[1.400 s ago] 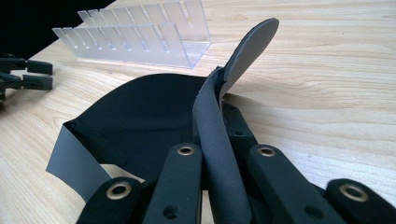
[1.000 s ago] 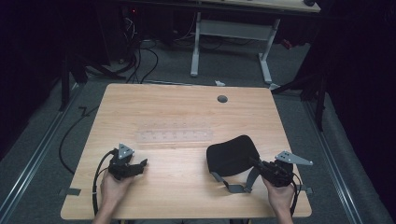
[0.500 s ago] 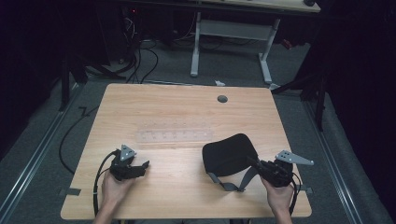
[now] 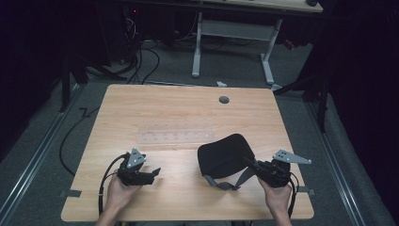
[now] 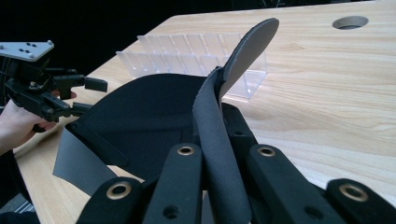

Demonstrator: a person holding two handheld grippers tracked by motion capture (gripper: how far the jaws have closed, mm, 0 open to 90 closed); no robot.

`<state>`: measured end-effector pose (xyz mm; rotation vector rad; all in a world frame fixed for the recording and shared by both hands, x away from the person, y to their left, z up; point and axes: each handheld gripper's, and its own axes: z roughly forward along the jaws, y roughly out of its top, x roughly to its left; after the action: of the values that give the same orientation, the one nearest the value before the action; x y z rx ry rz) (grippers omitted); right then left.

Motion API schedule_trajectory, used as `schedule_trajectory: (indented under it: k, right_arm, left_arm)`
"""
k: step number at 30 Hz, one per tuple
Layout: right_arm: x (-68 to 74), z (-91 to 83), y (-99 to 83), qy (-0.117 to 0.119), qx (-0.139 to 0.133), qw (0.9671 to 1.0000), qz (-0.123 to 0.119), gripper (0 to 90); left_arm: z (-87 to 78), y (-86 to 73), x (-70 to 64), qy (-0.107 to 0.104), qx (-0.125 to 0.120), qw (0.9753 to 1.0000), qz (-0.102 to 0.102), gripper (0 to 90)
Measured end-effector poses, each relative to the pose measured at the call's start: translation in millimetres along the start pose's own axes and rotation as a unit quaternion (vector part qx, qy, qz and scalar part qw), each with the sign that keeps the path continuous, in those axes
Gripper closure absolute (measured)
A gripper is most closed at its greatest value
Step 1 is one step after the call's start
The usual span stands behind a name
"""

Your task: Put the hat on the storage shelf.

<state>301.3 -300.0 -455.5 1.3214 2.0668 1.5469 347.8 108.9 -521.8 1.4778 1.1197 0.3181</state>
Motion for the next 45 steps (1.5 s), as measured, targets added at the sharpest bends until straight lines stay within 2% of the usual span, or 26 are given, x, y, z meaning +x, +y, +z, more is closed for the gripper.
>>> schedule_trajectory:
  k: [5, 15, 20, 28, 31, 45]
  right_arm:
    - [3.3, 4.4, 2.3, 0.009, 0.0, 1.0, -0.003, 86.6]
    - [12.0, 16.2, 5.7, 0.025, 0.009, 0.9996, -0.005, 86.6]
    - [16.6, 22.3, 6.4, 0.035, 0.012, 0.9993, -0.008, 86.6]
    - [25.3, 30.5, 9.8, 0.048, 0.021, 0.9985, -0.012, 86.6]
    - [27.7, 34.2, 10.4, 0.052, 0.027, 0.9982, -0.013, 86.6]
    - [35.8, 49.7, 10.7, 0.061, 0.059, 0.9963, -0.01, 86.4]
  left_arm:
    - [-2.2, 5.4, -18.2, -0.033, -0.003, 0.9994, 0.006, 21.2]
    - [-3.4, 11.4, -43.4, -0.068, -0.005, 0.9972, 0.03, 20.3]
    - [-1.7, 11.9, -52.9, -0.083, -0.006, 0.9959, 0.035, 20.1]
    - [0.4, 10.5, -66.1, -0.1, -0.006, 0.9935, 0.054, 19.7]
    - [1.9, 9.8, -69.3, -0.099, -0.007, 0.9933, 0.06, 19.7]
    - [3.1, 7.0, -74.7, -0.106, -0.002, 0.9917, 0.073, 19.8]
